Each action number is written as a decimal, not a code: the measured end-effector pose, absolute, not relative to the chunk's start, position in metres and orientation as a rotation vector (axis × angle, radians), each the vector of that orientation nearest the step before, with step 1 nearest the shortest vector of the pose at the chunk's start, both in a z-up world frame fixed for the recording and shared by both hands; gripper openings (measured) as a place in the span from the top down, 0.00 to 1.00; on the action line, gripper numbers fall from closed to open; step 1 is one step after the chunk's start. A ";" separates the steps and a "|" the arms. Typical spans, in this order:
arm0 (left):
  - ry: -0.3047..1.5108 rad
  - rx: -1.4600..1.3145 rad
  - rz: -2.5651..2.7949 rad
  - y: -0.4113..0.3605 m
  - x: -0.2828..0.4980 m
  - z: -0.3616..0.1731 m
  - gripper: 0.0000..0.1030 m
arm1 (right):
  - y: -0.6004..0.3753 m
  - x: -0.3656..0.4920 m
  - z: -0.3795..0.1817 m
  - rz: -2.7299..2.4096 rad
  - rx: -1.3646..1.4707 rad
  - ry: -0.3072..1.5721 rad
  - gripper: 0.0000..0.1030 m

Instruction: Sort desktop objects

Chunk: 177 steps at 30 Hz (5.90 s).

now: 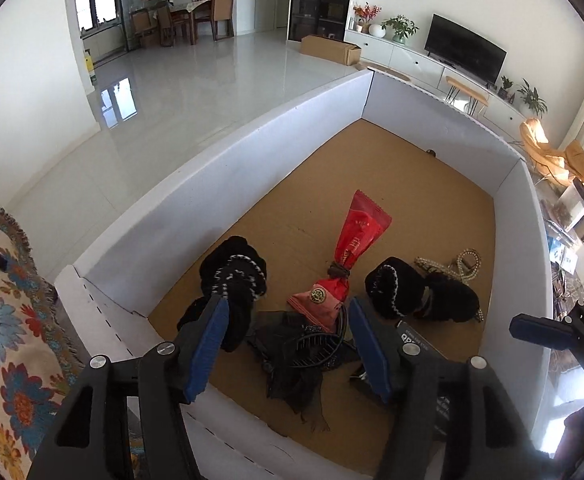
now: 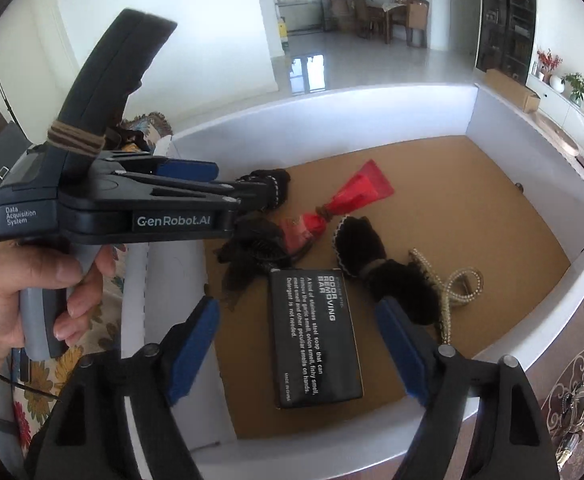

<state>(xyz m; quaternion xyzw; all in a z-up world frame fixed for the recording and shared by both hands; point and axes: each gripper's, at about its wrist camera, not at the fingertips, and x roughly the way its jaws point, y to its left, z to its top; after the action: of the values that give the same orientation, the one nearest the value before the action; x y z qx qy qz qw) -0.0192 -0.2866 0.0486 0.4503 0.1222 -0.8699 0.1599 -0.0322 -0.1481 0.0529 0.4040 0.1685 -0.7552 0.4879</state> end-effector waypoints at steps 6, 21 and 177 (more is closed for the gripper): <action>0.309 1.180 -2.675 -0.223 0.002 0.091 0.40 | -0.039 -0.031 0.082 -2.098 0.843 0.290 0.00; 0.084 1.595 -3.060 0.056 -0.005 0.029 0.07 | 0.254 -0.018 -0.022 -2.638 1.315 0.105 0.00; -0.182 1.622 -2.901 0.048 -0.095 -0.030 0.00 | 0.218 -0.043 -0.033 -2.545 1.244 0.216 0.32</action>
<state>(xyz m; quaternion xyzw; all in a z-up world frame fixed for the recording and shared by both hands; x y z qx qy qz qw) -0.0947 0.0476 -0.0297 0.4851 -0.0544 -0.8678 -0.0932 -0.0431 0.2183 -0.0333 0.4330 0.0753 -0.8857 0.1495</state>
